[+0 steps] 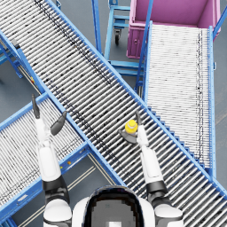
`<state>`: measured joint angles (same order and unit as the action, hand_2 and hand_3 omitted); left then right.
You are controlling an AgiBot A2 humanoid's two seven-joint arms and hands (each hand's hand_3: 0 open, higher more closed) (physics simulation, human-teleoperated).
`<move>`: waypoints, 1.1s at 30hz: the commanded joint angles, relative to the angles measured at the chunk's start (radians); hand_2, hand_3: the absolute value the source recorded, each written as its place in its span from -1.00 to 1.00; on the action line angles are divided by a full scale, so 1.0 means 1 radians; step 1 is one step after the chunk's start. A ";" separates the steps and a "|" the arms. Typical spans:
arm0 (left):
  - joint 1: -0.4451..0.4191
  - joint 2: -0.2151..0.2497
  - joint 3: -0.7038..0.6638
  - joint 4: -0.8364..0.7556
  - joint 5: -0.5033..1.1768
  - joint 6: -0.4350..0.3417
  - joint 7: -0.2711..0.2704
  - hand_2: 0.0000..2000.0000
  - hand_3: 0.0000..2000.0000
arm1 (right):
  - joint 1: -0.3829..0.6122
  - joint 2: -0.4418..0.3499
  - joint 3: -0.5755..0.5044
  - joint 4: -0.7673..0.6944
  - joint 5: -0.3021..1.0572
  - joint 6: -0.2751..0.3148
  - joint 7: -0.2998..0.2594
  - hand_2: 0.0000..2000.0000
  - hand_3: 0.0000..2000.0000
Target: Pick up the oil and place it on the left assembly line, put the cola on the right, and keep Sprite still
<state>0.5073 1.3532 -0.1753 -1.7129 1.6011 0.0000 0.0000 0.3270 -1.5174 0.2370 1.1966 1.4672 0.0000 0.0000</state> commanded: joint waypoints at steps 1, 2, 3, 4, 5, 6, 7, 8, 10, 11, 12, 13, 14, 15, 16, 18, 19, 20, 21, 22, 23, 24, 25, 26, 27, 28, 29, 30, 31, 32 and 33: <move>0.015 -0.003 -0.007 0.001 0.000 0.000 0.000 -1.00 -1.00 | 0.050 -0.016 0.016 -0.075 0.000 0.000 0.000 -1.00 -1.00; 0.019 -0.003 -0.014 0.004 0.000 0.000 0.000 -1.00 -1.00 | 0.054 -0.018 0.015 -0.089 0.000 0.000 0.000 -1.00 -1.00; 0.013 -0.002 -0.016 -0.001 0.000 0.000 0.000 -1.00 -1.00 | 0.054 -0.019 0.016 -0.082 0.000 0.000 0.000 -1.00 -1.00; 0.009 -0.001 -0.010 -0.003 0.000 0.000 0.000 -1.00 -1.00 | 0.061 -0.022 0.007 -0.100 0.000 0.000 0.000 0.36 -0.67; 0.000 0.002 -0.008 0.002 0.000 0.000 0.000 -1.00 -1.00 | 0.061 -0.023 0.006 -0.109 0.000 0.000 0.000 1.00 -0.35; 0.012 -0.001 -0.015 -0.008 0.000 0.000 0.000 -1.00 -1.00 | 0.061 -0.024 0.007 -0.097 0.000 0.006 0.000 1.00 -0.02; 0.010 0.000 -0.020 -0.011 0.000 0.000 0.000 -1.00 -1.00 | 0.061 -0.024 0.005 -0.089 0.000 0.007 0.001 1.00 0.31; 0.004 0.001 -0.019 -0.017 0.000 0.000 0.000 -1.00 -1.00 | 0.060 -0.024 0.005 -0.085 0.001 0.019 0.000 1.00 0.63; 0.001 0.002 -0.021 -0.022 0.000 0.000 0.000 -1.00 -1.00 | 0.063 -0.024 -0.001 -0.074 0.002 0.008 -0.004 1.00 1.00; -0.005 0.004 -0.024 -0.031 0.000 0.000 0.000 -1.00 -1.00 | 0.066 -0.026 -0.009 -0.063 0.002 -0.002 -0.005 1.00 1.00; -0.007 0.005 -0.030 -0.035 0.000 0.000 0.000 -1.00 -1.00 | 0.083 -0.031 -0.036 -0.040 0.002 -0.003 -0.007 1.00 1.00; -0.005 0.004 -0.027 -0.042 0.000 0.000 0.000 -1.00 -1.00 | 0.100 -0.034 -0.064 -0.002 0.003 0.011 -0.005 1.00 1.00; -0.015 0.007 -0.023 -0.026 0.000 0.000 0.000 -1.00 -1.00 | 0.112 -0.036 -0.091 0.037 0.002 0.029 -0.007 1.00 1.00; -0.019 0.008 -0.022 -0.060 0.000 0.000 0.000 -1.00 -1.00 | 0.121 -0.039 -0.109 0.085 0.002 0.042 -0.005 1.00 1.00; -0.022 0.009 -0.021 -0.066 0.000 0.000 0.000 -1.00 -1.00 | 0.132 -0.041 -0.118 0.135 0.001 0.066 -0.001 1.00 1.00; -0.023 0.009 -0.016 -0.079 0.000 0.000 0.000 -1.00 -1.00 | 0.155 -0.045 -0.136 0.196 0.001 0.071 0.004 1.00 1.00; -0.026 0.010 -0.020 -0.089 0.000 0.000 0.000 -1.00 -1.00 | 0.165 -0.047 -0.142 0.221 0.001 0.078 0.003 1.00 1.00; -0.030 0.011 -0.018 -0.096 0.000 0.000 0.000 -1.00 -1.00 | 0.179 -0.049 -0.148 0.238 0.000 0.090 0.002 1.00 1.00; -0.031 0.011 -0.010 -0.098 0.000 0.000 0.000 -1.00 -1.00 | 0.193 -0.051 -0.154 0.254 0.000 0.101 0.001 1.00 1.00; -0.035 0.013 0.000 -0.102 0.000 0.000 0.000 -1.00 -1.00 | 0.235 0.120 0.025 0.264 0.000 0.108 0.000 1.00 1.00; -0.039 0.014 0.007 -0.103 0.000 0.000 0.000 -1.00 -1.00 | 0.222 -0.013 -0.117 0.283 0.000 0.108 0.001 1.00 1.00; -0.045 0.015 0.010 -0.104 0.000 0.000 0.000 -1.00 -1.00 | 0.235 -0.014 -0.118 0.306 0.000 0.114 0.000 1.00 1.00; -0.052 0.017 0.019 -0.100 0.000 0.000 0.000 -1.00 -1.00 | 0.251 -0.019 -0.116 0.321 0.000 0.118 0.000 1.00 1.00; -0.055 0.018 0.032 -0.092 0.000 0.000 0.000 -1.00 -1.00 | 0.268 -0.024 -0.114 0.335 0.000 0.121 -0.001 1.00 1.00; -0.058 0.018 0.046 -0.084 0.000 0.000 0.000 -1.00 -1.00 | 0.282 -0.030 -0.109 0.352 0.000 0.124 0.000 1.00 1.00; -0.061 0.019 0.061 -0.069 0.000 0.000 0.000 -1.00 -1.00 | 0.297 -0.036 -0.103 0.361 0.000 0.127 0.000 1.00 1.00; -0.066 0.020 0.070 -0.059 0.000 0.000 0.000 -1.00 -1.00 | 0.307 -0.040 -0.099 0.369 0.000 0.132 0.001 1.00 1.00; -0.068 0.021 0.084 -0.049 0.000 0.000 0.000 -1.00 -1.00 | 0.312 -0.044 -0.091 0.375 0.000 0.134 0.001 1.00 1.00; -0.070 0.022 0.100 -0.046 0.000 0.000 0.000 -1.00 -1.00 | 0.320 -0.048 -0.087 0.381 0.000 0.134 0.001 1.00 1.00; -0.070 0.023 0.127 -0.046 0.000 0.000 0.000 -1.00 -1.00 | 0.333 -0.050 -0.073 0.380 0.000 0.135 0.001 1.00 1.00; -0.072 0.024 0.154 -0.051 0.000 0.000 0.000 -1.00 -1.00 | 0.285 -0.039 -0.088 0.356 0.000 0.136 0.001 1.00 1.00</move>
<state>0.4279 1.3777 -0.0704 -1.7665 1.6012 0.0000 0.0000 0.6196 -1.5593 0.1540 1.5580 1.4673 0.1403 0.0022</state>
